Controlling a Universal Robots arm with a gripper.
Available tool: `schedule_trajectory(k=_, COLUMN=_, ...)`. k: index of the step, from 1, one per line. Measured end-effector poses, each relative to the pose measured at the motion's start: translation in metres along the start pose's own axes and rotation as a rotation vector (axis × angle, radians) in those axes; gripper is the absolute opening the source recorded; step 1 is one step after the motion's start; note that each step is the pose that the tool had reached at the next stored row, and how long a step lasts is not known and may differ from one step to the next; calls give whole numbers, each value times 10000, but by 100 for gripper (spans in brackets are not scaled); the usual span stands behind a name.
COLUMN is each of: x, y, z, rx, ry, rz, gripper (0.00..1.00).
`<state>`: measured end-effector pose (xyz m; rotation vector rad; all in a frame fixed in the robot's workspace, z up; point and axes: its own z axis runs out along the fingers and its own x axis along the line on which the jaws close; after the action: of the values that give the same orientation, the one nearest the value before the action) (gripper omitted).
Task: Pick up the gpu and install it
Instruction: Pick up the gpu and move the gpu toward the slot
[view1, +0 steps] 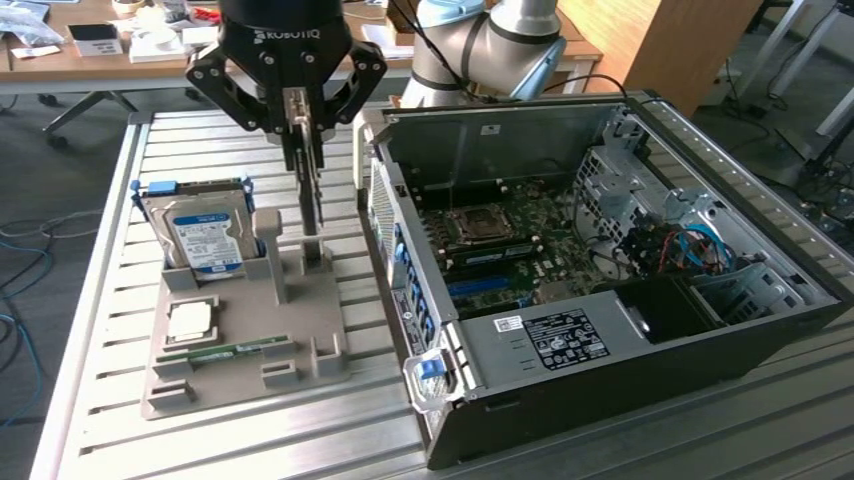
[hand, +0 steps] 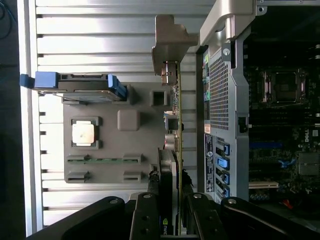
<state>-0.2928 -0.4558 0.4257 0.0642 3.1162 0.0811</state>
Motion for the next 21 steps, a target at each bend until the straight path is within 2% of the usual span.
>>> schedule_trajectory(k=21, x=-241, y=10, z=-3, rx=-5, ry=-1, rz=2, gripper=27)
